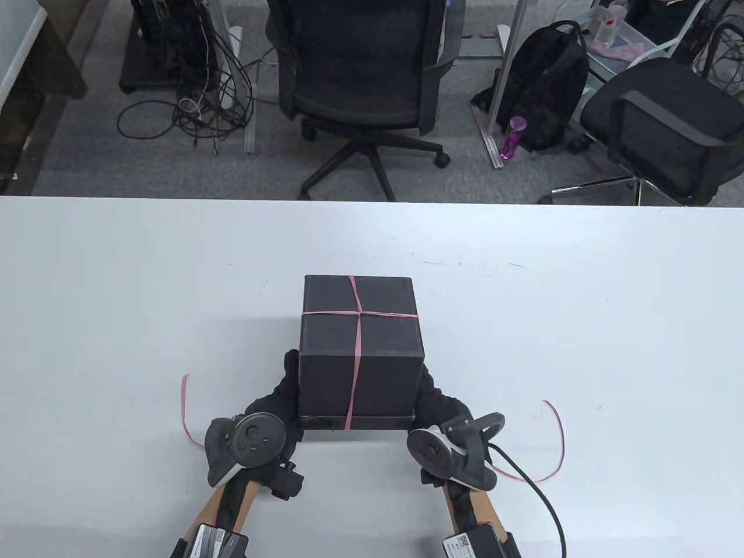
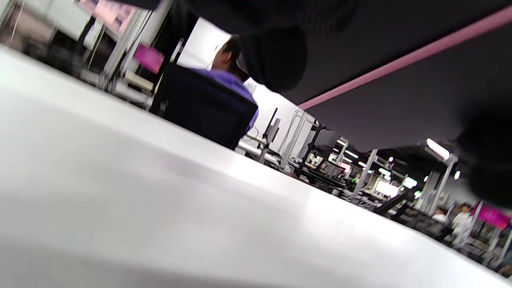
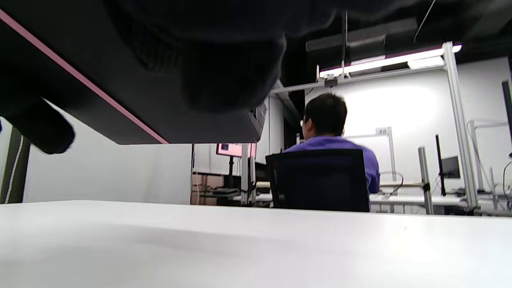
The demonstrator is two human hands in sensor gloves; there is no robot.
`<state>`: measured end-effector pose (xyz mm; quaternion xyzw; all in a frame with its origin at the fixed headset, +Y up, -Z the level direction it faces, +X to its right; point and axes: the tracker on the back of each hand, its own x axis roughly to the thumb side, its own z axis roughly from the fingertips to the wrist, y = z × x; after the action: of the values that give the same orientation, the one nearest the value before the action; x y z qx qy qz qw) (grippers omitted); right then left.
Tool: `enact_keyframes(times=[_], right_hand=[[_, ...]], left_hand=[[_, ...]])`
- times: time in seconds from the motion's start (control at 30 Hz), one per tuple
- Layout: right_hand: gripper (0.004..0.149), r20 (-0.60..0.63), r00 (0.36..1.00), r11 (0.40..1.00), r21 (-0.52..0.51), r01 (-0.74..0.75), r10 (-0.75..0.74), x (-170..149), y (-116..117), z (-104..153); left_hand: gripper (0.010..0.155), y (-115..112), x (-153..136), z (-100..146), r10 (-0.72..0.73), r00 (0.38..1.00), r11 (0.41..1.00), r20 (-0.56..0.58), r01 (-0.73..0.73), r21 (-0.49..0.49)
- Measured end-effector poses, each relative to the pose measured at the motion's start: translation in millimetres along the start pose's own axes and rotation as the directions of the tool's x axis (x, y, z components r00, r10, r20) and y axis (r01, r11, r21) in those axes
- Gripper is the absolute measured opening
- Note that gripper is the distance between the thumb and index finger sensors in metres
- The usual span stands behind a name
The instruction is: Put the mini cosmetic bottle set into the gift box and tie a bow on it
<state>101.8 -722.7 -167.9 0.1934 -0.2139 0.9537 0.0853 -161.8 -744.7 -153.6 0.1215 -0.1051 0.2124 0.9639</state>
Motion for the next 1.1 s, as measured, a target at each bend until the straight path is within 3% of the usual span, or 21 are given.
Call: enact_keyframes(times=[0.1,0.2,0.37,0.57,0.97,1.1], right_hand=[[0.053,0.009,1.000,1.000,0.002,0.013,-0.013,0,0,0],[0.052,0.033,0.999,1.000,0.012,-0.012,0.011,0,0,0],[0.054,0.045,0.999,1.000,0.026,-0.009,0.008,-4,-5,-1],[0.055,0.022,0.989,0.987,0.068,0.147,-0.149,-17,-5,-2],[0.053,0.021,0.937,0.928,-0.131,0.349,-0.349,-25,-24,-1],[0.052,0.021,0.890,0.875,-0.173,0.452,-0.456,-27,-28,0]], left_hand=[[0.070,0,5,3,-0.208,0.978,0.977,0.034,0.206,0.060],[0.065,2,6,3,-0.288,0.957,0.955,0.027,0.285,0.079],[0.056,9,1,1,-0.233,0.972,0.971,0.004,0.233,0.063],[0.055,20,4,1,-0.194,0.980,0.977,0.045,0.189,0.101],[0.051,45,12,1,0.098,0.990,0.975,0.102,-0.116,0.188],[0.050,50,11,2,0.151,0.983,0.962,0.106,-0.171,0.214]])
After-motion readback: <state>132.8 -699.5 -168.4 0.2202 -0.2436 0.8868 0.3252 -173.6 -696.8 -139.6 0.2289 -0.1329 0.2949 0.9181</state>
